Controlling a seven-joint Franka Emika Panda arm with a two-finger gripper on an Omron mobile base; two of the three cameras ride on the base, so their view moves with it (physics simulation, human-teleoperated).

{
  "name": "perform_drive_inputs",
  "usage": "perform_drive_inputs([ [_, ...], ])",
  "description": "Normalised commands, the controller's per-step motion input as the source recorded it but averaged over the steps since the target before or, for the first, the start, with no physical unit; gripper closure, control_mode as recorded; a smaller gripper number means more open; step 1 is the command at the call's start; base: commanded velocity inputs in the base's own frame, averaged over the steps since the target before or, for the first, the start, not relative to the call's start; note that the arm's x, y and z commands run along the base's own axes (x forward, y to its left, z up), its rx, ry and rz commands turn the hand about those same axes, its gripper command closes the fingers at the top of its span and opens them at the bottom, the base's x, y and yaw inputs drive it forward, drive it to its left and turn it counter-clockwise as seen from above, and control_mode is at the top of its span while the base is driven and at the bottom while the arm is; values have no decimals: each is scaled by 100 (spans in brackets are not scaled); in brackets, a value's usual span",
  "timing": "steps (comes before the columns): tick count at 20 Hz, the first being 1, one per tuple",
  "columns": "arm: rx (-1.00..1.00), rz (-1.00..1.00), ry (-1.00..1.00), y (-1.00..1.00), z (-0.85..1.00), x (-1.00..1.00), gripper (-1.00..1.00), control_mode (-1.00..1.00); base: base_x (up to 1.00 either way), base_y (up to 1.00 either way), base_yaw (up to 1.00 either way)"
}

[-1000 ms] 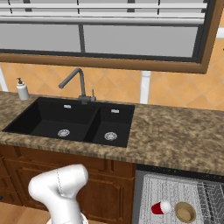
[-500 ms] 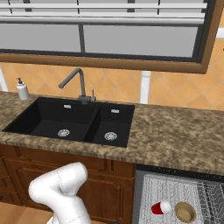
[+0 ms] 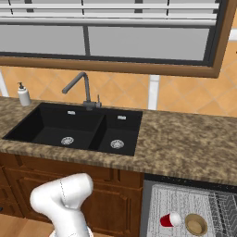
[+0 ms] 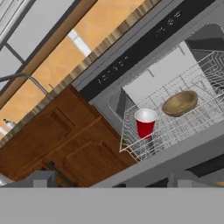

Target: Pick up the cup and bowl from the counter, place them in the dishwasher, and close the dishwasher door.

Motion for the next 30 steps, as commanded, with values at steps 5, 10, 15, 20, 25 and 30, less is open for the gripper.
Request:
perform_drive_inputs([
  [5,11,3,-22,68,-44,0,-100,-100,0,0,0],
  [10,11,0,-28,60,-25,25,-100,-100,0,0,0],
  [15,1,0,-14,40,-19,16,-100,-100,0,0,0],
  [20,0,-1,-7,25,0,29,-100,-100,0,0,0],
  [25,1,-10,0,0,0,52,-100,-100,0,0,0],
  [30,0,-5,0,8,-9,18,-100,-100,0,0,0],
])
